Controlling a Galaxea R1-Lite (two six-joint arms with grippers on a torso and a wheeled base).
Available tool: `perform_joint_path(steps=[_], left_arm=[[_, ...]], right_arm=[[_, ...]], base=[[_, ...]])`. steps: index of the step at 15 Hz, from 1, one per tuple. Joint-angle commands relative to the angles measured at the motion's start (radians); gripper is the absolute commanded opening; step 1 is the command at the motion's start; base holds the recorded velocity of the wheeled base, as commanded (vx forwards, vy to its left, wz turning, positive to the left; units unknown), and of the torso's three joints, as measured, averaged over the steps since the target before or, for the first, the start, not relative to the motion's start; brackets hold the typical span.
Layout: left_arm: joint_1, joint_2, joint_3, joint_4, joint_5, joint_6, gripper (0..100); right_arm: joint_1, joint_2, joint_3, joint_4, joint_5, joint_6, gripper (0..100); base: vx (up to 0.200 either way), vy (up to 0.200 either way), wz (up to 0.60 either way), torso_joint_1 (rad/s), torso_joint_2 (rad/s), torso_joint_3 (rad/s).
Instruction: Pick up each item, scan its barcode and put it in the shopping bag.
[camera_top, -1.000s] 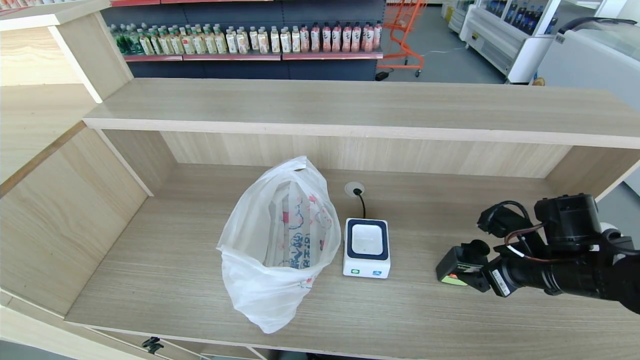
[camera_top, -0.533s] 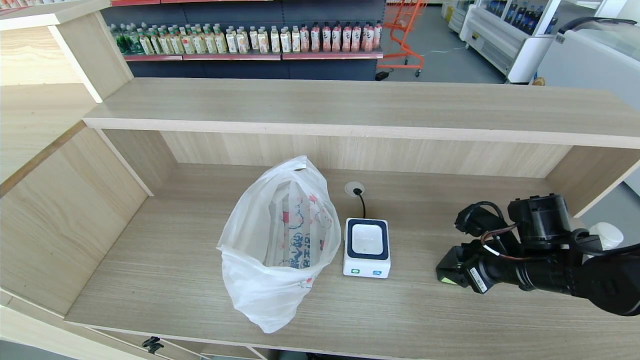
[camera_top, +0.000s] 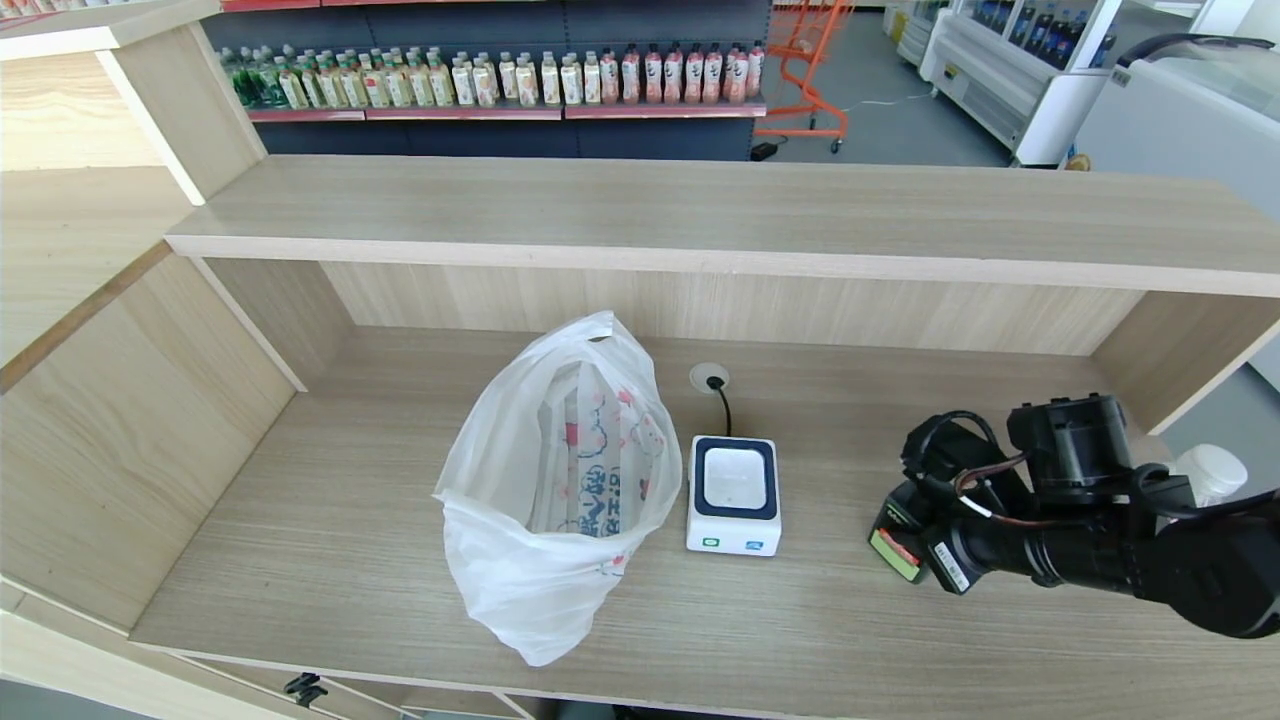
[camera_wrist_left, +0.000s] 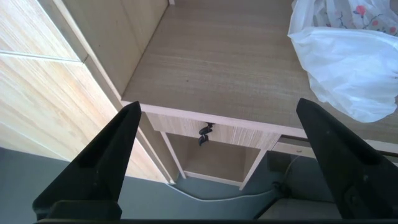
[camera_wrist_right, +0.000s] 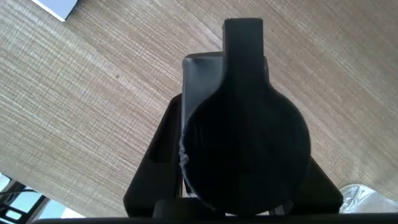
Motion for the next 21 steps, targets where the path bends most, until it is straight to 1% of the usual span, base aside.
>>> perform_joint_path(steps=[1, 2, 3, 4, 5, 6, 7, 8, 9, 10, 12, 13, 14, 15, 16, 17, 18, 19, 20, 21], left_arm=[[0.0, 0.0, 0.0, 0.0, 0.001, 0.0, 100], [0.0, 0.0, 0.0, 0.0, 0.001, 0.0, 100], [0.0, 0.0, 0.0, 0.0, 0.001, 0.0, 100], [0.0, 0.0, 0.0, 0.0, 0.001, 0.0, 100], [0.0, 0.0, 0.0, 0.0, 0.001, 0.0, 100], [0.0, 0.0, 0.0, 0.0, 0.001, 0.0, 100], [0.0, 0.0, 0.0, 0.0, 0.001, 0.0, 100], [0.0, 0.0, 0.0, 0.0, 0.001, 0.0, 100], [0.0, 0.0, 0.0, 0.0, 0.001, 0.0, 100], [0.0, 0.0, 0.0, 0.0, 0.001, 0.0, 100], [0.0, 0.0, 0.0, 0.0, 0.001, 0.0, 100], [0.0, 0.0, 0.0, 0.0, 0.001, 0.0, 100], [0.0, 0.0, 0.0, 0.0, 0.001, 0.0, 100], [0.0, 0.0, 0.0, 0.0, 0.001, 0.0, 100], [0.0, 0.0, 0.0, 0.0, 0.001, 0.0, 100], [0.0, 0.0, 0.0, 0.0, 0.001, 0.0, 100], [0.0, 0.0, 0.0, 0.0, 0.001, 0.0, 100], [0.0, 0.0, 0.0, 0.0, 0.001, 0.0, 100], [0.0, 0.0, 0.0, 0.0, 0.001, 0.0, 100], [0.0, 0.0, 0.0, 0.0, 0.001, 0.0, 100]], right_arm=[[-0.01, -0.203, 0.044, -0.036, 0.001, 0.003, 0], [-0.022, -0.258, 0.065, -0.044, 0.001, 0.003, 0], [-0.063, -0.408, 0.133, -0.051, 0.001, -0.004, 0], [-0.066, -0.508, 0.167, -0.037, 0.003, -0.022, 0], [-0.069, -0.582, 0.176, 0.009, 0.003, -0.093, 0], [-0.074, -0.632, 0.185, 0.056, 0.009, -0.215, 0], [-0.069, -0.669, 0.187, 0.072, 0.05, -0.347, 0], [-0.065, -0.688, 0.188, 0.068, 0.127, -0.433, 0], [-0.06, -0.695, 0.182, 0.055, 0.197, -0.481, 0], [-0.065, -0.7, 0.18, 0.029, 0.24, -0.54, 0], [-0.148, -0.692, 0.176, -0.004, 0.477, -0.985, 0], [-0.16, -0.68, 0.179, -0.004, 0.565, -1.208, 0], [-0.157, -0.674, 0.187, 0.001, 0.605, -1.317, 0], [-0.123, -0.622, 0.211, 0.036, 0.676, -1.61, 0], [-0.112, -0.595, 0.211, 0.064, 0.697, -1.709, 0], [-0.102, -0.539, 0.203, 0.167, 0.803, -2.059, 0], [-0.102, -0.496, 0.205, 0.228, 0.862, -2.193, 0], [-0.1, -0.477, 0.208, 0.251, 0.892, -2.237, 0], [-0.099, -0.445, 0.203, 0.291, 1.018, -2.404, 0], [-0.097, -0.434, 0.2, 0.291, 1.038, -2.427, 0]], base=[[0.0, 0.0, 0.0, 0.0, 0.0, 0.0], [0.0, 0.0, 0.0, 0.0, 0.0, 0.0], [0.0, 0.0, 0.0, 0.0, 0.0, 0.0], [0.0, 0.0, 0.0, 0.0, 0.0, 0.0], [0.0, 0.0, 0.0, 0.0, 0.0, 0.0], [0.0, 0.0, 0.0, 0.0, 0.0, 0.0], [0.0, 0.0, 0.0, 0.0, 0.0, 0.0], [0.0, 0.0, 0.0, 0.0, 0.0, 0.0], [0.0, 0.0, 0.0, 0.0, 0.0, 0.0], [0.0, 0.0, 0.0, 0.0, 0.0, 0.0], [0.0, 0.0, 0.0, 0.0, 0.0, 0.0], [0.0, 0.0, 0.0, 0.0, 0.0, 0.0], [0.0, 0.0, 0.0, 0.0, 0.0, 0.0], [0.0, 0.0, 0.0, 0.0, 0.0, 0.0], [0.0, 0.0, 0.0, 0.0, 0.0, 0.0], [0.0, 0.0, 0.0, 0.0, 0.0, 0.0], [0.0, 0.0, 0.0, 0.0, 0.0, 0.0], [0.0, 0.0, 0.0, 0.0, 0.0, 0.0], [0.0, 0.0, 0.0, 0.0, 0.0, 0.0], [0.0, 0.0, 0.0, 0.0, 0.0, 0.0]])
